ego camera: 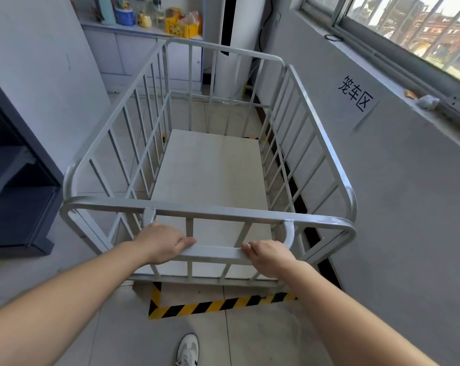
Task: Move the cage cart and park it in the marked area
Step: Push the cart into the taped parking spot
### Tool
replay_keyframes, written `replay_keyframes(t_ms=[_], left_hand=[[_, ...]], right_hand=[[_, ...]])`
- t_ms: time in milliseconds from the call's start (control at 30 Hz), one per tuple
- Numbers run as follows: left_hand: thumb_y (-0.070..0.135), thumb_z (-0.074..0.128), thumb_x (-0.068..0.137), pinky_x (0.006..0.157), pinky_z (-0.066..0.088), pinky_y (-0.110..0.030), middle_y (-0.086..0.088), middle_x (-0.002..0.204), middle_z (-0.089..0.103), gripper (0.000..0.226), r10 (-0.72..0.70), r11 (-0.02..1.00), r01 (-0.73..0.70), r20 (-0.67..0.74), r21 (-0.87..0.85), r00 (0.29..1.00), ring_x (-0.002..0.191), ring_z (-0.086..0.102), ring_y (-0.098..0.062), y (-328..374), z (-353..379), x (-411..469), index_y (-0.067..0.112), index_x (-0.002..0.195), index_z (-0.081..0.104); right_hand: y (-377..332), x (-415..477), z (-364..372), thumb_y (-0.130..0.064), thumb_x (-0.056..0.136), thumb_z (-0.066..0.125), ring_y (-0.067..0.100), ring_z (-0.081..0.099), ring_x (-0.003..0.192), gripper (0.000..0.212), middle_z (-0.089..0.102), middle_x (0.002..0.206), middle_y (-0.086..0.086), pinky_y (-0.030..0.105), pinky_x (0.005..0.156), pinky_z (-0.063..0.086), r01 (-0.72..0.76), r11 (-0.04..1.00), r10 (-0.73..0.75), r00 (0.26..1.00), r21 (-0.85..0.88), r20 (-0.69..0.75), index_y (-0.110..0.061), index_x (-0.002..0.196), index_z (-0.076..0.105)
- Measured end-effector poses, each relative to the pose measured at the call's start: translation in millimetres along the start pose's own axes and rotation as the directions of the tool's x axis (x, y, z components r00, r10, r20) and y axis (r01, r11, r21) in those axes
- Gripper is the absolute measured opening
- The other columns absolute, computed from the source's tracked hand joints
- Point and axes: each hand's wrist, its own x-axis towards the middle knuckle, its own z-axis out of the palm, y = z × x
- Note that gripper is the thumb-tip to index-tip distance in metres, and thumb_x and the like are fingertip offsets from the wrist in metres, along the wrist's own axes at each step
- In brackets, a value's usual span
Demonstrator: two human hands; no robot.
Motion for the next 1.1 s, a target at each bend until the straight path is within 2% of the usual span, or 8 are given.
replay_keyframes(t_ms=[133,233,333,500,667,800,1000,1100], left_hand=[[0.077,0.005,0.08,0.07,0.046,-0.032,0.005,0.061,0.052,0.071,0.007,0.998,-0.016,0.146,0.062,0.989,0.058,0.049,-0.011,3.4,-4.0,7.2,0.021,0.062,0.044],[0.082,0.003,0.076,0.062,0.041,-0.026,0.002,0.06,0.058,0.078,0.009,0.999,-0.017,0.241,0.032,0.971,0.054,0.049,-0.011,3.2,-6.6,16.1,0.019,0.064,0.048],[0.076,0.01,0.084,0.066,0.042,-0.027,0.003,0.062,0.054,0.074,0.019,1.0,-0.022,0.332,0.006,0.943,0.057,0.047,-0.011,5.0,-12.0,24.1,0.016,0.067,0.049],[0.073,0.01,0.087,0.066,0.036,-0.027,0.006,0.069,0.049,0.067,0.008,0.999,0.016,0.465,-0.048,0.885,0.063,0.045,-0.008,9.3,-17.2,26.5,0.021,0.068,0.047],[0.069,0.011,0.091,0.072,0.036,-0.03,0.009,0.068,0.044,0.072,-0.004,0.999,0.03,0.491,-0.044,0.871,0.063,0.042,-0.005,16.0,-24.2,24.4,0.016,0.083,0.06],[0.07,0.011,0.09,0.072,0.037,-0.03,0.008,0.068,0.046,0.062,-0.007,0.999,0.024,0.478,-0.029,0.879,0.063,0.043,-0.006,16.0,-22.8,24.2,0.025,0.065,0.046],[0.079,0.006,0.079,0.076,0.042,-0.031,0.006,0.072,0.052,0.081,-0.008,0.999,0.03,0.467,-0.04,0.884,0.07,0.051,-0.011,11.8,-14.9,25.4,0.018,0.082,0.059],[0.086,-0.002,0.068,0.079,0.045,-0.032,0.004,0.077,0.057,0.096,0.016,0.998,0.011,0.465,-0.055,0.885,0.075,0.054,-0.014,15.8,-14.9,25.0,0.016,0.087,0.061]], right_hand=[[5.5,7.3,-6.3,-0.05,0.1,0.018,0.025,0.056,0.087,0.052,0.059,0.091,0.005,0.038,0.08,0.046,0.027,0.999,-0.028,0.995,0.017,0.098,-0.016,0.094,0.057],[7.4,10.1,-13.2,-0.052,0.1,0.016,0.027,0.058,0.095,0.057,0.063,0.102,0.008,0.038,0.082,0.044,0.066,0.997,-0.07,0.982,0.026,0.176,-0.016,0.107,0.059],[8.6,15.4,-19.6,-0.053,0.099,0.014,0.029,0.055,0.108,0.061,0.061,0.117,0.012,0.036,0.086,0.038,0.097,0.995,-0.103,0.957,0.035,0.273,-0.015,0.122,0.056],[8.5,22.3,-24.8,-0.058,0.097,0.012,0.026,0.058,0.087,0.071,0.063,0.093,0.013,0.038,0.085,0.042,0.078,0.995,-0.093,0.919,0.056,0.384,-0.008,0.12,0.057],[10.9,25.0,-23.8,-0.058,0.097,0.012,0.03,0.056,0.101,0.068,0.061,0.112,0.014,0.04,0.087,0.044,0.11,0.993,-0.115,0.907,0.036,0.405,-0.012,0.121,0.055],[13.2,27.4,-25.5,-0.06,0.096,0.01,0.029,0.055,0.098,0.069,0.06,0.111,0.013,0.039,0.085,0.042,0.141,0.989,-0.15,0.891,0.053,0.428,-0.011,0.116,0.055],[16.0,30.0,-27.7,-0.058,0.097,0.01,0.025,0.051,0.08,0.064,0.055,0.086,0.007,0.036,0.073,0.038,0.22,0.973,-0.225,0.869,0.062,0.442,-0.012,0.103,0.053],[22.1,29.6,-28.9,-0.046,0.103,0.013,0.031,0.054,0.087,0.05,0.052,0.085,0.007,0.039,0.077,0.042,0.272,0.959,-0.277,0.842,0.079,0.462,-0.016,0.125,0.048]])
